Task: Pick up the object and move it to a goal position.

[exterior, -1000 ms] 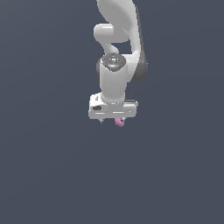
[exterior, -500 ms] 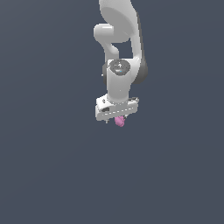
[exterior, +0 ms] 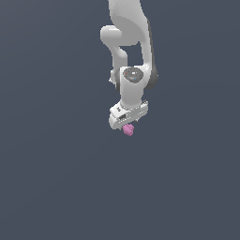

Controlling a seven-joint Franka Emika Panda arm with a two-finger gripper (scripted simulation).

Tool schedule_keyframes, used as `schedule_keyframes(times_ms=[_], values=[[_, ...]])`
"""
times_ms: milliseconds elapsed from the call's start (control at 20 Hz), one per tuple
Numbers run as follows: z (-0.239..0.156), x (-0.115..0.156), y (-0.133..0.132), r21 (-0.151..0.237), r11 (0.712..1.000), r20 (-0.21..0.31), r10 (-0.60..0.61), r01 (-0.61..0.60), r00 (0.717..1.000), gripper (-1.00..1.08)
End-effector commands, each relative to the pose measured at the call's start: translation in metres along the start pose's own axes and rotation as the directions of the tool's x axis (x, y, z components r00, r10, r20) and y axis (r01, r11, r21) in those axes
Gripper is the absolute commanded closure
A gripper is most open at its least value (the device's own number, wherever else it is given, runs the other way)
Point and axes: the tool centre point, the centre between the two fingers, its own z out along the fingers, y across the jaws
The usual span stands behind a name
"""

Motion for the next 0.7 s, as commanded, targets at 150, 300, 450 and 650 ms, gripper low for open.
schedule_keyframes(times_ms=[150, 300, 450, 650], values=[[0.008, -0.008, -0.011, 0.003, 0.998, -0.001, -0.07, 0.07, 0.998, -0.92], [0.01, -0.009, -0.014, 0.003, 0.997, -0.001, -0.083, 0.083, 0.997, -0.92], [0.01, -0.009, -0.013, 0.003, 0.997, 0.0, -0.079, 0.079, 0.997, -0.92], [0.017, -0.009, -0.013, 0.003, 0.997, 0.0, -0.08, 0.08, 0.997, -0.92]])
